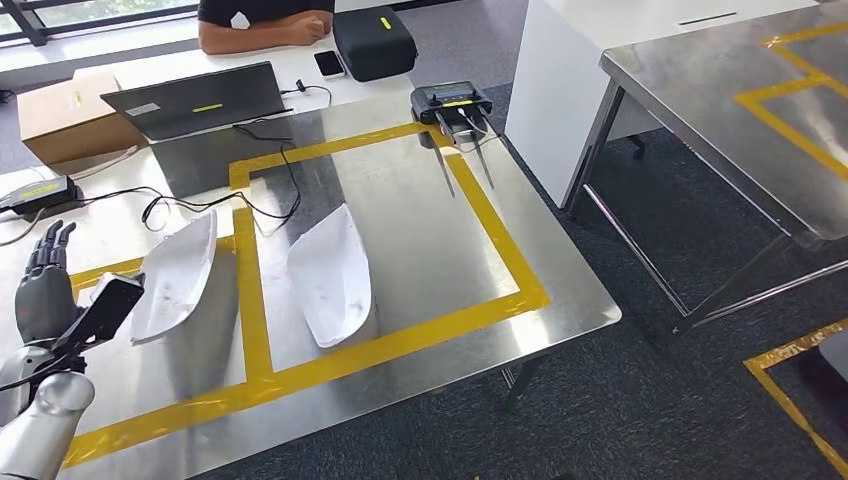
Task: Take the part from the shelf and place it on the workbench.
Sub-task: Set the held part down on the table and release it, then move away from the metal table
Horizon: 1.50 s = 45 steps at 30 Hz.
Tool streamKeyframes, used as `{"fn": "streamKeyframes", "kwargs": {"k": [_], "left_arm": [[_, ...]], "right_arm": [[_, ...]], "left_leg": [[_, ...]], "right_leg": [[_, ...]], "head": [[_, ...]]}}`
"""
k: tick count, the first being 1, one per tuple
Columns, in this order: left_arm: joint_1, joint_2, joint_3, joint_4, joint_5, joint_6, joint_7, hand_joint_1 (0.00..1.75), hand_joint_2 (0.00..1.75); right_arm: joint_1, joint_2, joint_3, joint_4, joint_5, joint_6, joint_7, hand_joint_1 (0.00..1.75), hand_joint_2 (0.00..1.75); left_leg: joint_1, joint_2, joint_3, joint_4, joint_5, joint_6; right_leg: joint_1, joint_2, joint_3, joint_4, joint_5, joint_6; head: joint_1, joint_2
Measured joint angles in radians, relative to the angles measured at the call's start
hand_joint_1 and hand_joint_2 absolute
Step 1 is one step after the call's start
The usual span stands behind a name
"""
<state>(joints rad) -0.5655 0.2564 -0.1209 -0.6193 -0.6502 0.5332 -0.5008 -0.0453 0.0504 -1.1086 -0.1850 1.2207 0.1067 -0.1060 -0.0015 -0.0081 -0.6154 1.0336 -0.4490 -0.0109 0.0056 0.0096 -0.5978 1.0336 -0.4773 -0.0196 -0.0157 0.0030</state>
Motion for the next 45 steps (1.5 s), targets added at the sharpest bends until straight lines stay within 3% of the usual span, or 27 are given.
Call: {"fn": "streamKeyframes", "kwargs": {"k": [5,9,11,13,14,15,16,18,20,24,25,27,29,30,31,32,34,36,39,40,41,44,45], "left_arm": [[0.121,0.028,0.004,-0.273,-0.002,0.131,0.049,0.0,0.0],[0.245,0.013,0.043,-0.537,-0.078,0.165,0.039,0.0,0.0],[0.301,-0.011,0.079,-0.665,-0.107,0.168,0.008,0.0,0.0],[0.353,-0.039,0.117,-0.775,-0.127,0.169,-0.03,0.0,0.0],[0.378,-0.053,0.136,-0.826,-0.138,0.169,-0.048,0.0,0.0],[0.401,-0.069,0.152,-0.871,-0.153,0.169,-0.066,0.0,0.0],[0.423,-0.086,0.168,-0.915,-0.172,0.169,-0.084,0.0,0.0],[0.463,-0.126,0.196,-1.0,-0.218,0.169,-0.118,0.0,0.0],[0.494,-0.165,0.216,-1.077,-0.259,0.169,-0.136,0.0,0.0],[0.528,-0.209,0.231,-1.164,-0.297,0.169,-0.133,0.0,0.0],[0.534,-0.213,0.233,-1.176,-0.3,0.169,-0.131,0.0,0.0],[0.54,-0.218,0.236,-1.188,-0.304,0.169,-0.126,0.0,0.0],[0.539,-0.221,0.236,-1.191,-0.32,0.169,-0.115,0.0,0.0],[0.537,-0.223,0.236,-1.191,-0.329,0.169,-0.11,0.0,0.0],[0.534,-0.224,0.235,-1.191,-0.336,0.169,-0.106,0.0,0.0],[0.53,-0.224,0.235,-1.19,-0.34,0.169,-0.104,0.0,0.0],[0.519,-0.226,0.235,-1.189,-0.345,0.169,-0.104,0.0,0.0],[0.509,-0.227,0.235,-1.189,-0.348,0.169,-0.105,0.0,0.0],[0.505,-0.229,0.234,-1.186,-0.356,0.168,-0.098,0.0,0.0],[0.505,-0.231,0.234,-1.185,-0.359,0.168,-0.096,0.0,0.0],[0.506,-0.234,0.234,-1.184,-0.361,0.168,-0.095,0.0,0.0],[0.517,-0.239,0.235,-1.179,-0.366,0.168,-0.095,0.0,0.0],[0.521,-0.24,0.235,-1.176,-0.368,0.168,-0.095,0.0,0.0]], "right_arm": [[0.005,0.0,0.0,0.0,-0.004,-0.008,-0.01,0.0,0.0],[0.007,-0.001,0.0,0.001,-0.008,-0.01,-0.014,0.0,0.0],[0.008,-0.001,0.0,0.001,-0.009,-0.011,-0.013,0.0,0.0],[0.009,-0.001,0.0,0.002,-0.009,-0.012,-0.011,0.0,0.0],[0.011,-0.001,0.0,0.002,-0.009,-0.013,-0.01,0.0,0.0],[0.013,-0.001,0.0,0.002,-0.009,-0.013,-0.011,0.0,0.0],[0.014,-0.001,0.0,0.002,-0.008,-0.013,-0.011,0.0,0.0],[0.014,-0.001,0.0,0.002,-0.007,-0.013,-0.011,0.0,0.0],[0.012,-0.002,0.0,0.003,-0.004,-0.008,-0.01,0.0,0.0],[0.007,-0.002,-0.001,0.003,-0.01,-0.007,-0.01,0.0,0.0],[0.007,-0.002,-0.001,0.003,-0.014,-0.008,-0.012,0.0,0.0],[0.007,-0.002,-0.002,0.003,-0.017,-0.01,-0.014,0.0,0.0],[0.007,-0.002,-0.003,0.003,-0.015,-0.01,-0.012,0.0,0.0],[0.007,-0.002,-0.003,0.003,-0.013,-0.01,-0.011,0.0,0.0],[0.007,-0.002,-0.003,0.003,-0.012,-0.009,-0.01,0.0,0.0],[0.007,-0.002,-0.003,0.003,-0.013,-0.01,-0.01,0.0,0.0],[0.006,-0.001,-0.003,0.003,-0.016,-0.01,-0.011,0.0,0.0],[0.006,0.001,-0.003,0.003,-0.017,-0.009,-0.008,0.0,0.0],[0.006,0.002,-0.004,0.003,-0.01,-0.008,0.013,0.0,0.0],[0.006,0.002,-0.004,0.003,-0.007,-0.008,0.02,0.0,0.0],[0.007,0.002,-0.003,0.003,-0.007,-0.008,0.023,0.0,0.0],[0.007,0.002,-0.005,0.003,-0.013,-0.01,0.017,0.0,0.0],[0.007,0.002,-0.007,0.003,-0.015,-0.01,0.014,0.0,0.0]], "left_leg": [[-0.006,0.001,0.0,0.003,-0.006,0.009],[-0.001,0.004,0.005,-0.006,0.005,0.022],[0.007,0.009,0.007,-0.018,0.013,0.029],[0.008,0.014,0.004,-0.017,0.015,0.032],[0.008,0.016,0.0,-0.015,0.016,0.031],[0.009,0.018,-0.004,-0.013,0.017,0.029],[0.011,0.018,-0.009,-0.009,0.019,0.026],[0.016,0.018,-0.02,0.0,0.024,0.018],[0.017,0.014,-0.026,0.007,0.029,0.004],[0.017,0.007,-0.035,0.009,0.037,-0.027],[0.019,0.007,-0.043,0.022,0.018,-0.032],[0.02,0.007,-0.069,0.104,-0.07,-0.038],[0.02,0.007,-0.094,0.226,-0.154,-0.04],[0.02,0.007,-0.092,0.264,-0.168,-0.039],[0.019,0.007,-0.076,0.272,-0.162,-0.037],[0.018,0.007,-0.041,0.242,-0.141,-0.032],[0.01,0.006,0.067,0.106,-0.111,-0.015],[0.0,0.007,0.138,0.001,-0.109,-0.004],[-0.003,0.011,0.133,-0.024,-0.096,0.009],[-0.001,0.013,0.126,-0.027,-0.085,0.016],[0.002,0.015,0.116,-0.03,-0.073,0.024],[0.005,0.018,0.077,-0.03,-0.04,0.032],[0.006,0.019,0.063,-0.027,-0.029,0.031]], "right_leg": [[-0.006,0.001,0.002,0.0,-0.002,0.006],[-0.007,0.001,0.004,0.005,-0.008,0.02],[-0.008,0.0,-0.017,0.064,-0.058,0.03],[-0.013,-0.002,-0.062,0.182,-0.13,0.04],[-0.016,-0.003,-0.078,0.233,-0.153,0.044],[-0.019,-0.004,-0.081,0.255,-0.158,0.047],[-0.023,-0.004,-0.065,0.239,-0.144,0.05],[-0.03,-0.005,0.015,0.114,-0.099,0.057],[-0.03,-0.001,0.071,0.022,-0.069,0.053],[-0.025,0.001,0.059,0.01,-0.056,0.011],[-0.025,-0.002,0.052,0.008,-0.047,0.001],[-0.024,-0.008,0.033,0.006,-0.028,-0.013],[-0.02,-0.012,0.008,0.006,-0.008,-0.018],[-0.017,-0.013,-0.005,0.006,0.002,-0.018],[-0.014,-0.013,-0.016,0.007,0.012,-0.019],[-0.011,-0.013,-0.027,0.007,0.021,-0.018],[-0.008,-0.013,-0.044,0.009,0.04,-0.014],[-0.008,-0.012,-0.051,0.008,0.056,-0.005],[-0.011,-0.011,-0.053,0.004,0.073,0.014],[-0.012,-0.01,-0.058,0.012,0.06,0.021],[-0.013,-0.008,-0.067,0.035,0.028,0.027],[-0.018,-0.007,-0.103,0.19,-0.11,0.043],[-0.02,-0.007,-0.106,0.237,-0.124,0.047]], "head": [[0.0,0.0],[0.0,0.0],[0.003,0.0],[0.006,0.0],[0.006,0.0],[0.006,0.0],[0.006,0.0],[0.006,0.0],[0.007,0.0],[0.006,0.0],[0.006,0.0],[0.005,0.0],[0.004,0.0],[0.004,0.0],[0.004,0.0],[0.004,0.0],[0.004,0.0],[0.004,0.0],[0.002,0.0],[0.003,0.0],[0.004,0.0],[0.007,0.0],[0.007,0.0]]}}
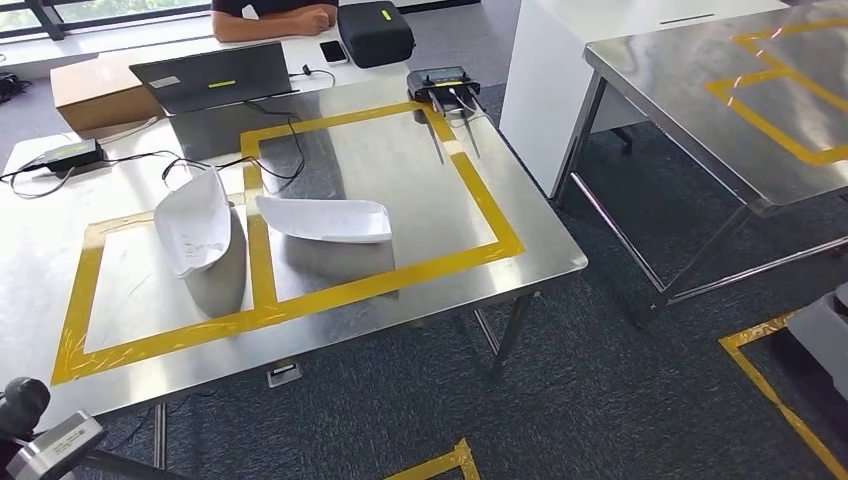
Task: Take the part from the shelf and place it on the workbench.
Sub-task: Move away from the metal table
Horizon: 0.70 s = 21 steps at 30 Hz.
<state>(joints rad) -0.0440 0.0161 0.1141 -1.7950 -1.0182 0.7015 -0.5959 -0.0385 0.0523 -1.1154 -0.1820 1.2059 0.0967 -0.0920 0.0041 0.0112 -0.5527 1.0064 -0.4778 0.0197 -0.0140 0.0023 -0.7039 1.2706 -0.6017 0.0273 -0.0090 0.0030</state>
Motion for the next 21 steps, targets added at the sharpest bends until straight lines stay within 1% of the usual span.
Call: {"fn": "streamKeyframes", "kwargs": {"k": [1,2,3,4,5,6,7,9,10,11,12,13,14,15,16,17,18,19,20,21], "left_arm": [[0.004,-0.002,0.0,0.004,-0.004,0.0,0.0,0.0,0.0],[0.006,-0.004,0.001,0.009,-0.007,0.0,0.001,0.0,0.0],[0.007,-0.006,0.001,0.016,-0.01,0.0,0.002,0.0,0.0],[0.008,-0.008,0.001,0.022,-0.01,0.0,0.004,0.0,0.0],[0.008,-0.008,0.001,0.028,-0.009,0.0,0.007,0.0,0.0],[0.008,-0.008,0.002,0.035,-0.009,0.0,0.009,0.0,0.0],[0.009,-0.009,0.002,0.043,-0.009,0.0,0.009,0.0,0.0],[0.013,-0.011,0.005,0.061,-0.011,0.0,0.008,0.0,0.0],[0.018,-0.012,0.007,0.071,-0.011,0.0,0.008,0.0,0.0],[0.023,-0.014,0.011,0.083,-0.012,0.0,0.01,0.0,0.0],[0.027,-0.015,0.014,0.095,-0.012,0.0,0.016,0.0,0.0],[0.032,-0.018,0.017,0.107,-0.012,0.0,0.023,0.0,0.0],[0.039,-0.021,0.019,0.122,-0.011,0.0,0.032,0.0,0.0],[0.047,-0.026,0.022,0.137,-0.009,0.0,0.037,0.0,0.0],[0.057,-0.031,0.026,0.152,-0.004,0.0,0.038,0.0,0.0],[0.067,-0.035,0.031,0.167,0.008,0.0,0.037,0.0,0.0],[0.075,-0.04,0.037,0.186,0.027,0.0,0.041,0.0,0.0],[0.079,-0.043,0.042,0.212,0.05,0.0,0.053,0.0,0.0],[0.082,-0.045,0.048,0.247,0.071,0.0,0.068,0.0,0.0],[0.083,-0.048,0.057,0.298,0.087,0.0,0.079,0.0,0.0]], "right_arm": [[0.0,0.0,-0.001,0.0,0.001,0.001,-0.001,0.0,0.0],[0.0,-0.001,-0.002,0.0,0.004,0.001,0.0,0.0,0.0],[0.0,-0.001,-0.002,0.0,0.009,0.002,0.002,0.0,0.0],[-0.002,-0.001,-0.002,0.0,0.012,0.002,0.003,0.0,0.0],[-0.003,-0.001,-0.002,0.0,0.011,0.001,0.002,0.0,0.0],[-0.004,-0.001,-0.003,0.0,0.007,0.0,-0.002,0.0,0.0],[-0.004,-0.001,-0.003,0.0,0.002,-0.002,-0.007,0.0,0.0],[-0.003,-0.001,-0.008,0.0,-0.01,-0.008,-0.014,0.0,0.0],[-0.003,0.0,-0.012,0.0,-0.014,-0.01,-0.016,0.0,0.0],[-0.004,0.0,-0.015,0.0,-0.014,-0.011,-0.014,0.0,0.0],[-0.004,0.0,-0.018,0.0,-0.008,-0.01,-0.008,0.0,0.0],[-0.005,0.0,-0.019,0.0,0.002,-0.007,-0.001,0.0,0.0],[-0.004,0.0,-0.019,0.0,0.013,-0.004,0.006,0.0,0.0],[-0.003,0.001,-0.019,0.0,0.022,-0.002,0.01,0.0,0.0],[-0.003,0.001,-0.019,0.0,0.026,-0.001,0.011,0.0,0.0],[-0.002,0.001,-0.019,0.0,0.026,-0.001,0.009,0.0,0.0],[-0.002,0.002,-0.019,0.0,0.023,-0.003,0.006,0.0,0.0],[-0.003,0.003,-0.019,0.0,0.02,-0.005,0.002,0.0,0.0],[-0.003,0.005,-0.019,0.0,0.021,-0.007,-0.002,0.0,0.0],[-0.003,0.007,-0.019,0.0,0.028,-0.008,-0.005,0.0,0.0]], "left_leg": [[0.001,0.001,-0.015,0.004,0.011,-0.002],[0.003,0.001,-0.031,0.009,0.021,-0.005],[0.004,0.001,-0.048,0.017,0.029,-0.01],[0.005,0.0,-0.063,0.025,0.036,-0.016],[0.005,0.0,-0.075,0.032,0.042,-0.022],[0.004,0.001,-0.082,0.037,0.047,-0.029],[0.003,0.001,-0.085,0.038,0.054,-0.036],[0.004,0.001,-0.086,0.036,0.066,-0.049],[0.006,0.0,-0.091,0.04,0.059,-0.055],[0.007,-0.002,-0.1,0.06,0.032,-0.06],[0.008,-0.004,-0.113,0.097,-0.011,-0.064],[0.008,-0.005,-0.127,0.151,-0.063,-0.067],[0.008,-0.006,-0.139,0.213,-0.106,-0.069],[0.008,-0.006,-0.144,0.265,-0.127,-0.07],[0.008,-0.006,-0.137,0.293,-0.125,-0.069],[0.007,-0.007,-0.115,0.29,-0.105,-0.065],[0.006,-0.007,-0.076,0.251,-0.079,-0.059],[0.003,-0.007,-0.025,0.186,-0.065,-0.05],[-0.001,-0.007,0.03,0.111,-0.066,-0.041],[-0.006,-0.007,0.068,0.051,-0.073,-0.034]], "right_leg": [[-0.001,0.0,0.009,0.023,0.01,0.003],[-0.003,0.0,0.033,0.015,0.036,0.005],[-0.005,0.0,0.074,-0.03,0.064,0.007],[-0.005,0.0,0.124,-0.096,0.072,0.007],[-0.004,0.001,0.166,-0.158,0.069,0.002],[-0.002,0.002,0.195,-0.207,0.059,-0.005],[0.001,0.003,0.206,-0.231,0.047,-0.014],[0.003,0.001,0.197,-0.238,0.056,-0.035],[0.002,-0.001,0.189,-0.239,0.066,-0.045],[0.002,-0.003,0.179,-0.241,0.077,-0.054],[0.001,-0.006,0.166,-0.243,0.088,-0.061],[0.001,-0.007,0.153,-0.243,0.099,-0.065],[0.003,-0.008,0.138,-0.243,0.11,-0.067],[0.004,-0.008,0.123,-0.242,0.122,-0.068],[0.006,-0.009,0.108,-0.24,0.134,-0.067],[0.008,-0.009,0.093,-0.239,0.145,-0.066],[0.01,-0.008,0.08,-0.238,0.156,-0.065],[0.011,-0.008,0.069,-0.237,0.167,-0.063],[0.012,-0.008,0.06,-0.236,0.177,-0.059],[0.012,-0.009,0.056,-0.237,0.187,-0.054]], "head": [[0.0,0.0],[0.0,0.0],[0.001,0.0],[0.001,0.0],[0.001,0.0],[0.001,0.0],[0.001,0.0],[0.0,0.0],[0.0,0.0],[-0.002,0.0],[-0.003,0.0],[-0.005,0.0],[-0.005,0.0],[-0.006,0.0],[-0.006,0.0],[-0.006,0.0],[-0.006,0.0],[-0.006,0.0],[-0.005,0.0],[-0.005,0.0]]}}
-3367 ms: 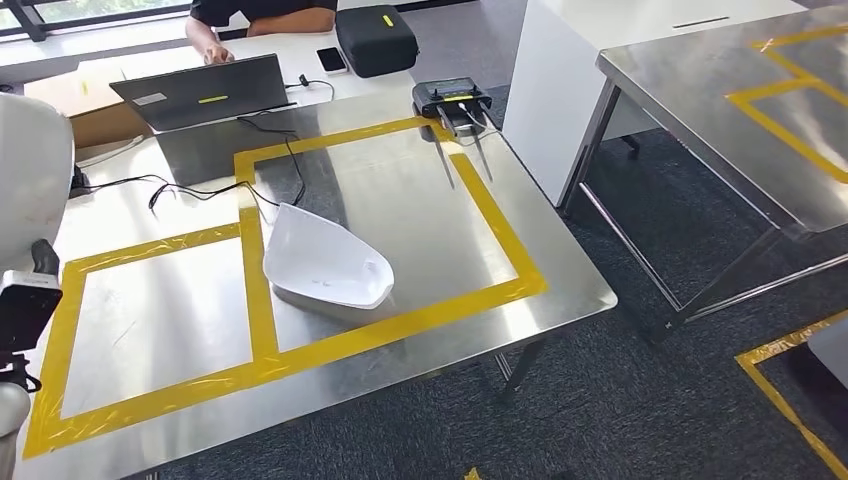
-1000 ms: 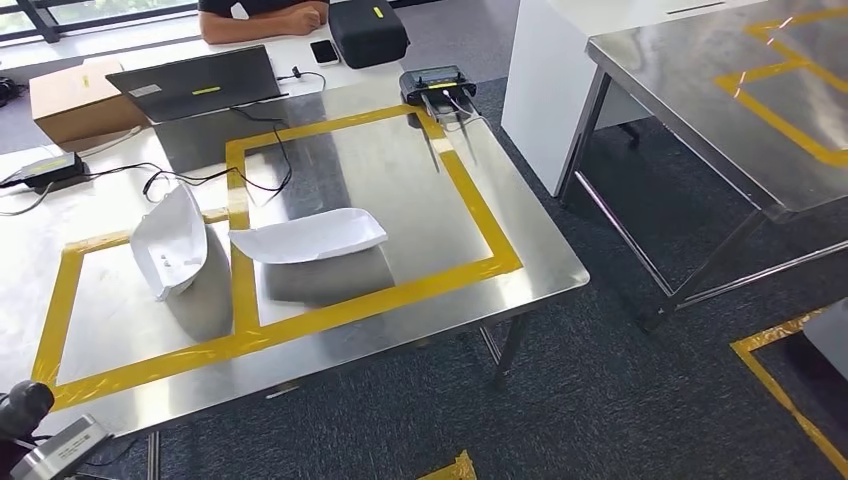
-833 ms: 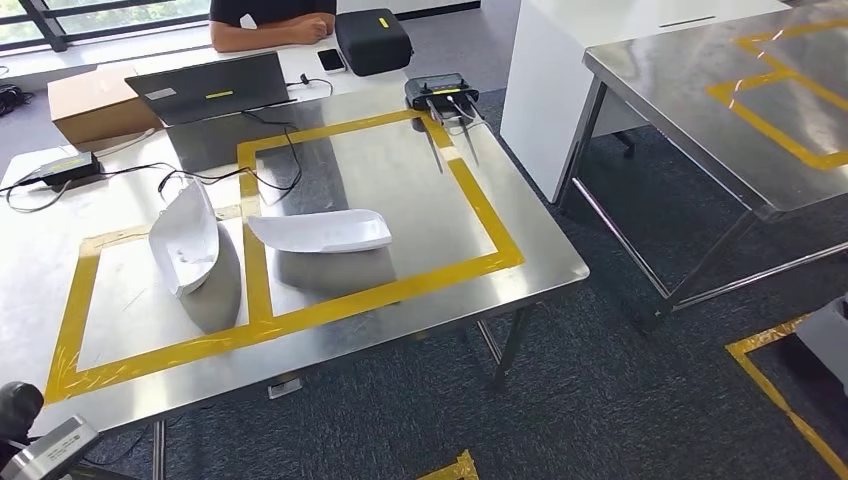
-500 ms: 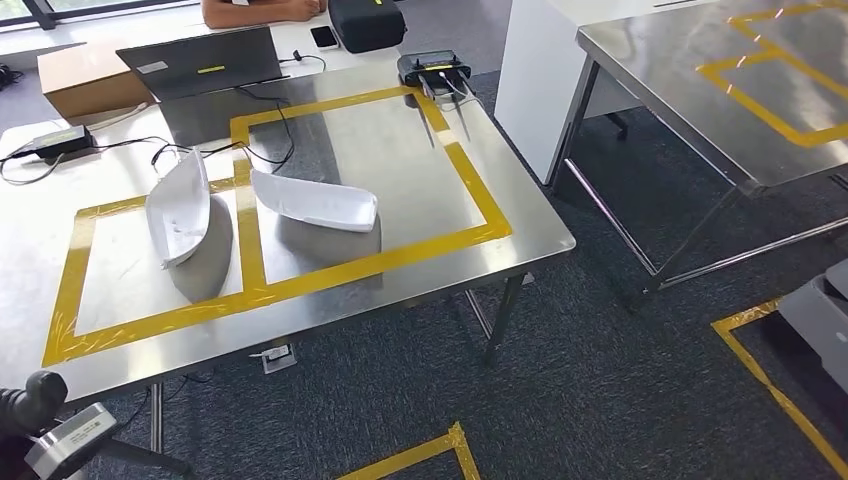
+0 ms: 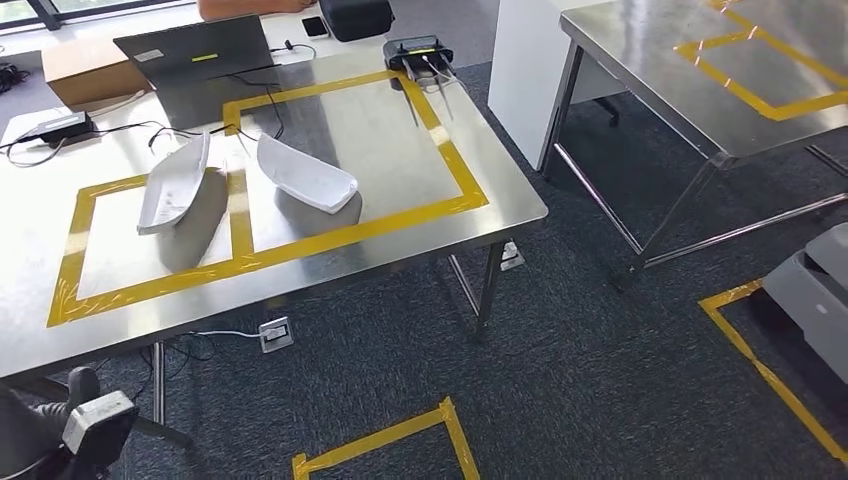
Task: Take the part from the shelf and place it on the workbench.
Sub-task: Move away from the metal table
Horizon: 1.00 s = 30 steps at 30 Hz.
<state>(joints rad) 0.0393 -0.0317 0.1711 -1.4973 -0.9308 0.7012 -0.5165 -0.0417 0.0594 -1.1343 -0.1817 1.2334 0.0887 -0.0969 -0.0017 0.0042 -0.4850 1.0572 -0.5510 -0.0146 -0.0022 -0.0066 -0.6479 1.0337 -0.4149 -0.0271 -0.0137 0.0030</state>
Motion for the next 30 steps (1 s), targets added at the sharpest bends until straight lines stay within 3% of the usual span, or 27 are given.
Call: {"fn": "streamKeyframes", "kwargs": {"k": [2,4,5,6,8,9,10,11,12,13,14,16,18,20,22,24,26,28,30], "left_arm": [[0.0,-0.007,0.035,0.125,0.017,-0.001,-0.001,0.0,0.0],[-0.004,-0.018,0.076,0.24,0.022,0.0,-0.013,0.0,0.0],[-0.01,-0.022,0.095,0.294,0.021,0.0,-0.015,0.0,0.0],[-0.023,-0.025,0.116,0.361,0.02,-0.001,-0.015,0.0,0.0],[-0.058,-0.02,0.173,0.55,0.031,-0.028,0.016,0.0,0.0],[-0.07,-0.014,0.205,0.66,0.038,-0.061,0.06,0.0,0.0],[-0.076,-0.007,0.233,0.766,0.038,-0.109,0.129,0.0,0.0],[-0.075,0.001,0.252,0.865,0.028,-0.176,0.232,0.0,0.0],[-0.07,0.007,0.264,0.947,0.01,-0.251,0.355,0.0,0.0],[-0.063,0.013,0.269,1.015,-0.001,-0.326,0.478,0.0,0.0],[-0.057,0.017,0.273,1.069,0.003,-0.39,0.586,0.0,0.0],[-0.049,0.015,0.298,1.142,0.058,-0.455,0.698,0.0,0.0],[-0.047,0.007,0.339,1.191,0.101,-0.478,0.722,0.0,0.0],[-0.046,0.005,0.365,1.226,0.098,-0.494,0.718,0.0,0.0],[-0.048,0.004,0.379,1.25,0.101,-0.501,0.699,0.0,0.0],[-0.051,0.002,0.392,1.266,0.109,-0.503,0.669,0.0,0.0],[-0.054,0.002,0.397,1.274,0.108,-0.503,0.65,0.0,0.0],[-0.055,0.002,0.397,1.276,0.106,-0.503,0.645,0.0,0.0],[-0.073,-0.003,0.395,1.283,0.062,-0.504,0.605,0.0,0.0]], "right_arm": [[-0.001,0.003,0.004,0.0,0.022,0.003,-0.003,0.0,0.0],[-0.001,0.002,0.011,0.0,0.037,0.008,-0.003,0.0,0.0],[0.0,0.002,0.015,0.0,0.041,0.008,-0.004,0.0,0.0],[0.0,0.002,0.017,0.0,0.042,0.006,-0.005,0.0,0.0],[-0.006,0.002,0.02,0.0,0.041,0.0,-0.01,0.0,0.0],[-0.009,0.0,0.02,0.0,0.041,-0.003,-0.01,0.0,0.0],[-0.013,-0.001,0.02,0.0,0.044,-0.004,-0.008,0.0,0.0],[-0.015,-0.004,0.023,0.0,0.05,-0.004,-0.002,0.0,0.0],[-0.016,-0.006,0.026,0.0,0.058,-0.002,0.006,0.0,0.0],[-0.016,-0.009,0.031,0.0,0.063,-0.002,0.012,0.0,0.44],[-0.016,-0.012,0.034,0.0,0.061,-0.004,0.016,0.0,0.87],[-0.017,-0.016,0.035,0.0,0.039,-0.01,0.021,0.0,1.75],[-0.017,-0.02,0.033,0.0,0.025,-0.015,0.038,0.0,1.75],[-0.019,-0.022,0.032,0.0,0.041,-0.017,0.072,0.0,1.75],[-0.019,-0.022,0.038,0.0,0.068,-0.018,0.11,0.0,1.75],[-0.019,-0.022,0.044,0.0,0.071,-0.031,0.134,0.0,1.75],[-0.019,-0.022,0.045,0.0,0.057,-0.048,0.139,0.0,1.75],[-0.019,-0.022,0.045,0.0,0.052,-0.054,0.139,0.0,1.75],[-0.023,-0.019,0.045,0.0,0.063,-0.068,0.132,0.0,1.75]], "left_leg": [[-0.008,0.001,0.027,-0.056,-0.01,0.01],[-0.006,0.003,0.013,-0.062,0.011,0.023],[-0.003,0.004,0.002,-0.064,0.024,0.031],[0.0,0.005,-0.012,-0.066,0.038,0.037],[0.0,0.006,-0.042,-0.065,0.063,0.043],[0.0,0.009,-0.057,-0.063,0.075,0.041],[0.001,0.013,-0.072,-0.058,0.085,0.04],[0.002,0.018,-0.088,-0.052,0.095,0.036],[0.004,0.021,-0.105,-0.044,0.103,0.033],[0.007,0.023,-0.123,-0.033,0.11,0.028],[0.008,0.024,-0.14,-0.022,0.116,0.022],[0.01,0.022,-0.16,-0.009,0.129,0.01],[0.012,0.02,-0.166,-0.014,0.147,-0.004],[0.015,0.013,-0.175,-0.006,0.131,-0.016],[0.018,0.004,-0.196,0.063,0.041,-0.026],[0.018,0.002,-0.215,0.176,-0.049,-0.034],[0.018,0.001,-0.22,0.242,-0.076,-0.038],[0.018,0.001,-0.218,0.253,-0.073,-0.038],[0.015,-0.002,-0.087,0.112,-0.048,-0.03]], "right_leg": [[-0.003,-0.001,-0.001,-0.006,0.019,0.013],[-0.006,0.0,-0.005,-0.007,0.023,0.027],[-0.006,0.002,-0.013,0.008,0.0,0.033],[-0.007,0.003,-0.025,0.041,-0.042,0.038],[-0.008,0.005,-0.052,0.155,-0.147,0.046],[-0.009,0.006,-0.059,0.213,-0.176,0.05],[-0.01,0.006,-0.057,0.253,-0.179,0.053],[-0.011,0.006,-0.041,0.265,-0.159,0.056],[-0.014,0.005,-0.007,0.242,-0.128,0.059],[-0.016,0.006,0.041,0.188,-0.109,0.06],[-0.016,0.008,0.093,0.118,-0.109,0.059],[-0.011,0.01,0.154,0.016,-0.138,0.046],[-0.006,0.006,0.152,-0.005,-0.141,0.026],[-0.007,-0.001,0.138,-0.012,-0.119,0.008],[-0.011,-0.005,0.114,-0.016,-0.092,-0.005],[-0.01,-0.006,0.084,-0.015,-0.067,-0.007],[-0.01,-0.006,0.066,-0.014,-0.052,-0.007],[-0.01,-0.006,0.061,-0.013,-0.048,-0.006],[-0.009,-0.007,0.025,-0.006,-0.017,0.008]], "head": [[-0.003,0.0],[-0.006,0.0],[-0.005,0.0],[-0.003,0.0],[0.0,0.0],[0.001,0.0],[0.001,0.0],[0.001,0.0],[0.002,0.0],[0.002,0.0],[0.002,0.0],[0.004,0.0],[0.004,0.0],[0.003,0.0],[0.002,0.0],[0.003,0.0],[0.003,0.0],[0.003,0.0],[0.003,0.0]]}}
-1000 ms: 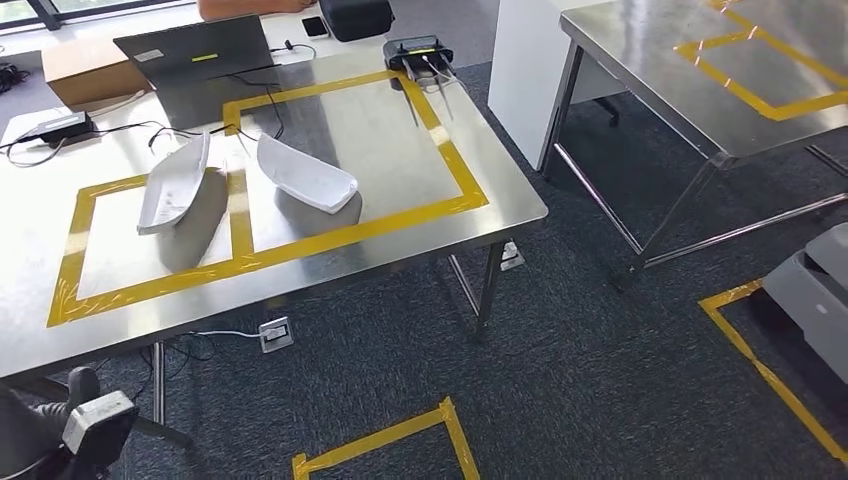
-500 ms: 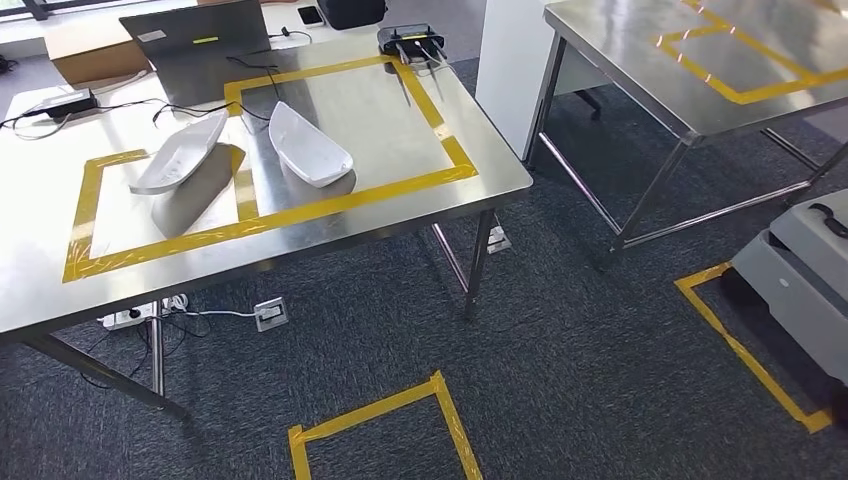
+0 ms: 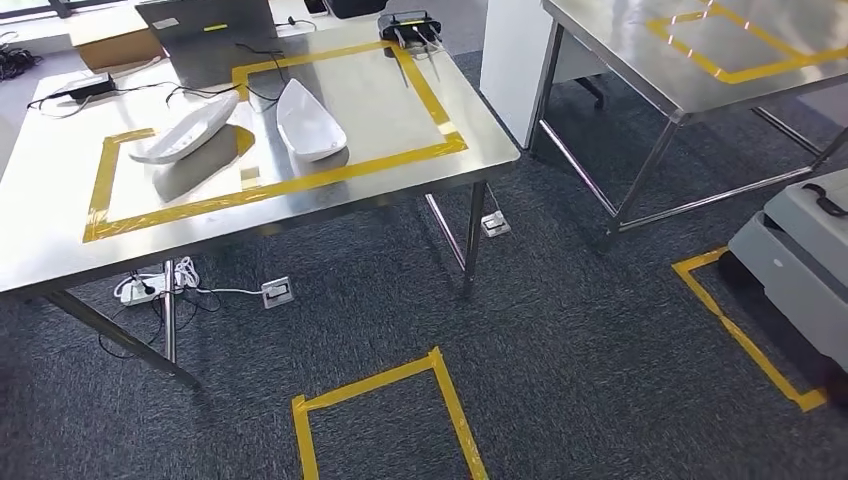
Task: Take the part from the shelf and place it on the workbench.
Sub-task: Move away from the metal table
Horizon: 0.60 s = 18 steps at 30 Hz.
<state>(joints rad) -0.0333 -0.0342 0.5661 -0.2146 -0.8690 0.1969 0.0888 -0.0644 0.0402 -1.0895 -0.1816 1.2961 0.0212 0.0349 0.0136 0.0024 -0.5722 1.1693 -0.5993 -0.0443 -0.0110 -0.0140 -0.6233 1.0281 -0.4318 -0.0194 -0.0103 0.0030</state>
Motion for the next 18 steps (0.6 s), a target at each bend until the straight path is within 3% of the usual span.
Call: {"fn": "streamKeyframes", "kwargs": {"k": [2,4,5,6,7,9,10,12,14,16,18], "left_arm": [[-0.026,-0.007,-0.004,0.007,-0.05,-0.005,-0.05,0.0,0.0],[-0.043,-0.011,-0.008,0.01,-0.066,-0.01,-0.063,0.0,0.0],[-0.053,-0.014,-0.014,0.011,-0.077,-0.011,-0.063,0.0,0.0],[-0.061,-0.017,-0.021,0.011,-0.09,-0.011,-0.061,0.0,0.0],[-0.069,-0.019,-0.029,0.012,-0.101,-0.011,-0.057,0.0,0.0],[-0.076,-0.021,-0.044,0.012,-0.114,-0.011,-0.047,0.0,0.0],[-0.077,-0.022,-0.049,0.013,-0.114,-0.011,-0.043,0.0,0.0],[-0.074,-0.021,-0.054,0.014,-0.109,-0.014,-0.034,0.0,0.0],[-0.069,-0.02,-0.056,0.015,-0.115,-0.02,-0.02,0.0,0.0],[-0.062,-0.018,-0.06,0.016,-0.125,-0.022,-0.004,0.0,0.0],[-0.054,-0.015,-0.062,0.017,-0.127,-0.021,0.007,0.0,0.0]], "right_arm": [[-0.005,0.006,0.003,0.0,0.015,-0.023,-0.021,0.0,1.75],[-0.007,0.014,0.006,0.0,0.009,-0.044,-0.047,0.0,1.75],[-0.007,0.018,0.006,0.0,0.004,-0.052,-0.056,0.0,1.75],[-0.005,0.022,0.006,0.001,0.002,-0.059,-0.062,0.0,1.75],[-0.005,0.026,0.006,0.001,0.004,-0.064,-0.064,0.0,1.75],[-0.006,0.032,0.007,0.002,0.019,-0.068,-0.058,0.0,1.75],[-0.006,0.034,0.009,0.002,0.026,-0.069,-0.051,0.0,1.75],[-0.006,0.038,0.014,0.002,0.027,-0.079,-0.035,0.0,1.75],[-0.007,0.041,0.015,0.002,0.007,-0.103,-0.018,0.0,1.75],[-0.008,0.044,0.013,0.002,-0.016,-0.129,0.001,0.0,1.75],[-0.008,0.046,0.009,0.002,-0.023,-0.14,0.021,0.0,1.75]], "left_leg": [[-0.005,-0.004,0.122,-0.15,0.025,0.018],[-0.007,-0.002,0.106,-0.157,0.04,0.039],[-0.007,0.0,0.096,-0.157,0.052,0.05],[-0.006,0.002,0.083,-0.159,0.065,0.059],[-0.006,0.003,0.068,-0.159,0.079,0.065],[-0.009,0.005,0.039,-0.157,0.104,0.071],[-0.011,0.006,0.023,-0.155,0.116,0.071],[-0.014,0.007,-0.009,-0.147,0.138,0.069],[-0.016,0.008,-0.039,-0.137,0.156,0.065],[-0.017,0.009,-0.053,-0.131,0.171,0.056],[-0.015,0.01,-0.057,-0.134,0.188,0.043]], "right_leg": [[0.0,-0.002,-0.033,0.003,0.041,0.02],[-0.003,-0.001,-0.033,-0.004,0.057,0.035],[-0.005,0.001,-0.039,0.003,0.043,0.041],[-0.006,0.003,-0.049,0.027,0.009,0.045],[-0.007,0.005,-0.062,0.071,-0.043,0.048],[-0.006,0.008,-0.085,0.191,-0.145,0.051],[-0.005,0.008,-0.087,0.243,-0.164,0.051],[-0.003,0.009,-0.051,0.264,-0.133,0.047],[0.002,0.01,0.046,0.157,-0.096,0.033],[0.01,0.012,0.131,0.028,-0.111,0.018],[0.016,0.013,0.15,-0.019,-0.122,0.008]], "head": [[0.0,0.0],[-0.002,0.0],[-0.002,0.0],[-0.003,0.0],[-0.002,0.0],[-0.001,0.0],[-0.001,0.0],[0.0,0.0],[0.0,0.0],[0.0,0.0],[0.0,0.0]]}}
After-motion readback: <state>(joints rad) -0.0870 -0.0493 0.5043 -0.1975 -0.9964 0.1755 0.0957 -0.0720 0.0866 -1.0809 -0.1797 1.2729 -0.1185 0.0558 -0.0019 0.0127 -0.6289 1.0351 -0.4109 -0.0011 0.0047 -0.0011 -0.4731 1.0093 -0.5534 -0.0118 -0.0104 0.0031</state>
